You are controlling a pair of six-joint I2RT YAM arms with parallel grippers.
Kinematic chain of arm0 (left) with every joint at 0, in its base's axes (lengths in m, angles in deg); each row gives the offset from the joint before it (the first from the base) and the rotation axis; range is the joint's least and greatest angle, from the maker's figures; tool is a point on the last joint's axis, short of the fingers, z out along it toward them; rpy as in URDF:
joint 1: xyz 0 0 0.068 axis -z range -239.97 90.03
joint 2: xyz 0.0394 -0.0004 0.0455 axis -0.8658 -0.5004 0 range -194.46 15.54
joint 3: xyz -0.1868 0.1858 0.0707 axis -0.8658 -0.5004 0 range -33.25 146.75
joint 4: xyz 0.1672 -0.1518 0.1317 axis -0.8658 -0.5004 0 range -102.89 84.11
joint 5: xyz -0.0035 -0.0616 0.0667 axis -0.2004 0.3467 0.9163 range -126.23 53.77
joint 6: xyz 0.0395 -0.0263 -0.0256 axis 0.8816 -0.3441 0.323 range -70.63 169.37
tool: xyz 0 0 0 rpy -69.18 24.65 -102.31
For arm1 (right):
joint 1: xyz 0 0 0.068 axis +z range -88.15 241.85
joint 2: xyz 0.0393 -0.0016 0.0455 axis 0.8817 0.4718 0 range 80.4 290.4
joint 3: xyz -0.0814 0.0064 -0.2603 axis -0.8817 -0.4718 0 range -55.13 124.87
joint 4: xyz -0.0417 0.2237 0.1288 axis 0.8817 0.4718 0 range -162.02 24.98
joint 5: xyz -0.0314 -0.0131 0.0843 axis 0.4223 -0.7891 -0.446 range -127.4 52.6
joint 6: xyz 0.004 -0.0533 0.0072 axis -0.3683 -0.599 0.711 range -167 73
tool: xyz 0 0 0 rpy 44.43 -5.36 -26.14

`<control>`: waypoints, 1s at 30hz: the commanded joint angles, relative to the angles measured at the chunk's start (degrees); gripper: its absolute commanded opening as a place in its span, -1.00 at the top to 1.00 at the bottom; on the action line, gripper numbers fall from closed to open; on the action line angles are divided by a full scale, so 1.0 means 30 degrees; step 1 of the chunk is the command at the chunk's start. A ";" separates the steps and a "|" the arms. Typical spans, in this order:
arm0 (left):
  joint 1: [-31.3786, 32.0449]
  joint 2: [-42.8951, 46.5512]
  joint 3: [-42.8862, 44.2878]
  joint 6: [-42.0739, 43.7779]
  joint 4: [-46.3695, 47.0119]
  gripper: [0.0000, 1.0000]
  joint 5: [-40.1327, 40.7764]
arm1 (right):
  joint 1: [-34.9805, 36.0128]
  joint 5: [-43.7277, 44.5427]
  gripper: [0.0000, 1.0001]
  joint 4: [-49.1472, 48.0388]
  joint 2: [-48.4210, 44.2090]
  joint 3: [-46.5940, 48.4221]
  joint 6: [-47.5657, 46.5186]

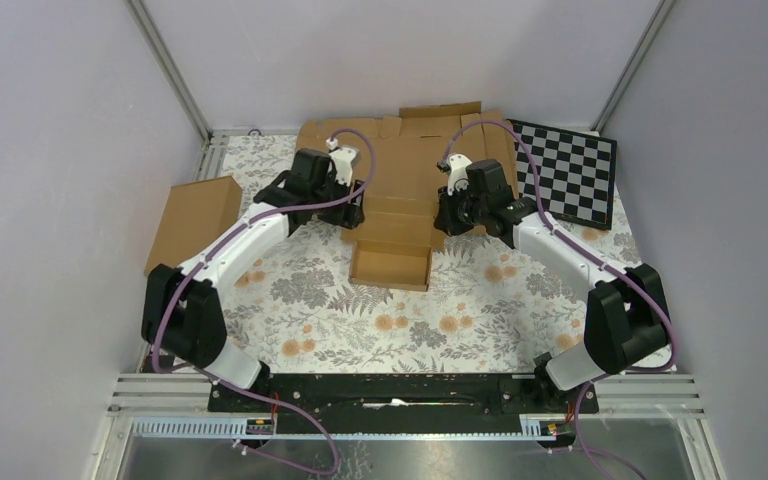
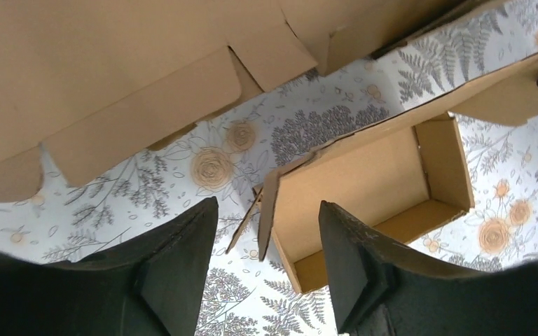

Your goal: Fold the paper box

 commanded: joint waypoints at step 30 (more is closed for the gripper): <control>0.2768 0.4262 -0.6825 -0.7713 0.9172 1.00 0.4348 | 0.4967 1.1651 1.00 -0.7345 -0.3604 -0.5020 0.9241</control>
